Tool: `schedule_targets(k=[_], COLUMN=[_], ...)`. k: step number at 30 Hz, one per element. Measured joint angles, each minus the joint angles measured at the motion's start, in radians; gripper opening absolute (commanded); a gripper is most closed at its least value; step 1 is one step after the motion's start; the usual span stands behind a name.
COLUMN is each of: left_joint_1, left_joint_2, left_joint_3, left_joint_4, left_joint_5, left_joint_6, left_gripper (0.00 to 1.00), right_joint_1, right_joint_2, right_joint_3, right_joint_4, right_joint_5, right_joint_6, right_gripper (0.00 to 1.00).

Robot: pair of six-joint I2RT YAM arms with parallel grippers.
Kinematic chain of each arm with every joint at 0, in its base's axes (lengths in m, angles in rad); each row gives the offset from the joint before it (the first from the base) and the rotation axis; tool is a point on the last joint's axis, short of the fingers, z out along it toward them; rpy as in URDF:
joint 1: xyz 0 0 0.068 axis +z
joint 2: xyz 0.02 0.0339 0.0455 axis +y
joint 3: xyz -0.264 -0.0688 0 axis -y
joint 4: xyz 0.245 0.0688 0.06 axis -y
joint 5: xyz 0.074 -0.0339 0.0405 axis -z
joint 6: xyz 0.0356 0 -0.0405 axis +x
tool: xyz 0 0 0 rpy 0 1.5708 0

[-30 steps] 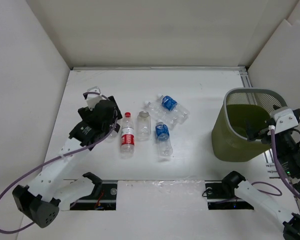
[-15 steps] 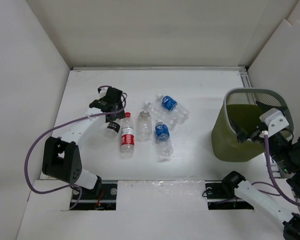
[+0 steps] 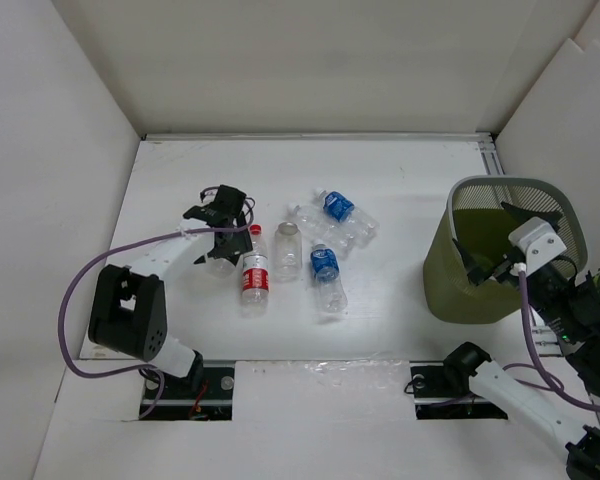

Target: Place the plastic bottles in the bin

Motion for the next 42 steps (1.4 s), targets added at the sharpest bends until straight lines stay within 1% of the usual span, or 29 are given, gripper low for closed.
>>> schedule_targets(k=[2,4,6,9,11,15,16,18,20,21,22,23,24,26,30,33,39,42], left_joint_1=[0.000,0.000,0.000,0.005,0.021,0.084,0.097,0.122,0.130,0.130,0.129,0.129,0.129,0.129,0.129,0.129,0.121,0.103], left_joint_2=[0.000,0.006,0.025,0.098,0.145,0.159,0.159,0.159,0.158,0.158,0.158,0.158,0.157,0.157,0.143,0.067,-0.278,-0.427], left_joint_3=[-0.009,-0.015,-0.017,-0.017,-0.018,-0.019,-0.019,-0.019,-0.019,-0.019,-0.019,-0.019,-0.019,-0.019,-0.019,-0.023,-0.018,-0.007], left_joint_4=[0.002,0.008,0.012,0.017,0.016,0.032,0.036,0.040,0.041,0.042,0.044,0.045,0.046,0.047,0.048,0.048,0.102,0.159], left_joint_5=[0.012,0.019,0.021,0.021,0.025,0.045,0.050,0.054,0.055,0.056,0.057,0.057,0.058,0.060,0.076,0.076,0.072,0.108], left_joint_6=[0.000,0.000,-0.002,-0.005,-0.008,-0.010,-0.008,-0.008,-0.007,-0.006,-0.007,-0.007,-0.007,-0.007,-0.002,0.003,0.015,0.038], left_gripper=[0.90,0.87,0.85,0.83,0.83,0.73,0.71,0.60,0.53,0.47,0.32,0.29,0.22,0.00,0.00,0.00,0.00,0.00], right_joint_1=[0.000,0.000,0.000,0.000,0.000,0.000,0.000,0.000,0.000,0.000,0.000,0.000,0.000,0.000,0.000,0.000,0.000,0.000], right_joint_2=[-0.005,-0.011,-0.013,-0.014,-0.016,-0.019,-0.019,-0.019,-0.019,-0.019,-0.019,-0.019,-0.019,-0.019,-0.019,-0.002,0.106,0.171], right_joint_3=[-0.014,-0.031,-0.039,-0.042,-0.045,-0.055,-0.056,-0.056,-0.056,-0.056,-0.056,-0.056,-0.056,-0.058,-0.083,-0.106,-0.113,-0.115], right_joint_4=[0.005,0.014,0.015,0.024,0.032,0.041,0.042,0.045,0.047,0.047,0.047,0.047,0.047,0.048,0.073,0.093,0.174,0.243], right_joint_5=[0.000,0.000,-0.001,-0.002,-0.003,-0.013,-0.017,-0.022,-0.027,-0.028,-0.028,-0.028,-0.028,-0.034,-0.058,-0.101,-0.217,-0.293], right_joint_6=[0.000,0.000,0.000,0.000,0.000,0.000,0.000,0.000,0.000,0.000,0.000,0.000,0.000,0.000,0.000,0.000,-0.001,0.000], right_gripper=[0.99,0.99,0.99,0.99,0.99,0.99,0.99,0.99,0.99,0.99,0.99,0.99,0.99,0.99,0.99,0.99,0.99,0.99])
